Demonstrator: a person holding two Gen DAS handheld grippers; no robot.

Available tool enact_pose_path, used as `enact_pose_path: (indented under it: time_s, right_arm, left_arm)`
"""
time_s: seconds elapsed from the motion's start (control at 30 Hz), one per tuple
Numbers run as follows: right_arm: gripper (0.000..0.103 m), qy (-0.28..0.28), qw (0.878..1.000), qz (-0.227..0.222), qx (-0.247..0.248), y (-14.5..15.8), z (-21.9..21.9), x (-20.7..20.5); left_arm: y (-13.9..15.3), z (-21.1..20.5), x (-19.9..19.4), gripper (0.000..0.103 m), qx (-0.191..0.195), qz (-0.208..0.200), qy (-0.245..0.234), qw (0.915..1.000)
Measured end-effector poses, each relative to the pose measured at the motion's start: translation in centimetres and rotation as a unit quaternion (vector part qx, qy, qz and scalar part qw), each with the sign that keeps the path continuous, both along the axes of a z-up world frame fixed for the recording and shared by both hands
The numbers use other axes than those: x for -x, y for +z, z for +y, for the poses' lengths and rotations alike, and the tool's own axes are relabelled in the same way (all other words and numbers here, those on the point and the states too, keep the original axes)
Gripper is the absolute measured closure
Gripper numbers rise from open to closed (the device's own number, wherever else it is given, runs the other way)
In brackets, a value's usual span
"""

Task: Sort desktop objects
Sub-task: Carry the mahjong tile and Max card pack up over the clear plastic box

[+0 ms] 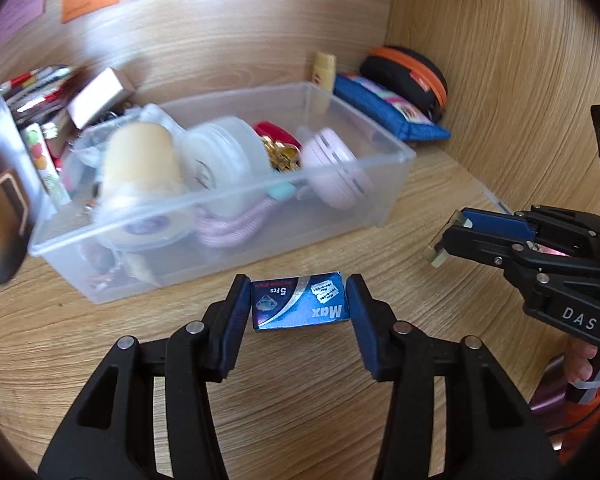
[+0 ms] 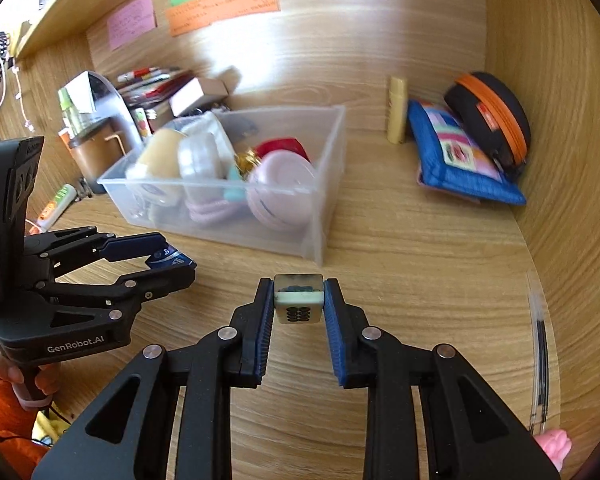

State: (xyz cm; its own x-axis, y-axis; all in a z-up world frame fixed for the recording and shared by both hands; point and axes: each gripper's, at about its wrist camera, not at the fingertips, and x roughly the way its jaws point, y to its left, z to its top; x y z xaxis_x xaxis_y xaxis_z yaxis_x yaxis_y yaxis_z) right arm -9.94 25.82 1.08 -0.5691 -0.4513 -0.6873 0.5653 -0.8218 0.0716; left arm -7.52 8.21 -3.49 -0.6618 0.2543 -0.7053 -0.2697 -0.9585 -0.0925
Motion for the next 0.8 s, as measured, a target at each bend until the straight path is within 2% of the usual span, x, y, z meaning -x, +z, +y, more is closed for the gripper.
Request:
enact_pose_path:
  time_s: [0.3,0.8]
  right_arm:
    - [0.081,0.014,0.999,0.034,0.006,2.7,-2.1,-0.4]
    - [0.081,0.043,0.996,0.079,0.021,7.0,-5.0,1.2]
  left_arm:
    - [3.7,-3.0,-1.3,0.055,-0.007,0.057,0.026,0.998]
    - [7.3,-5.3,1.0,0.055,-0.015,0.087,0.046,0.995]
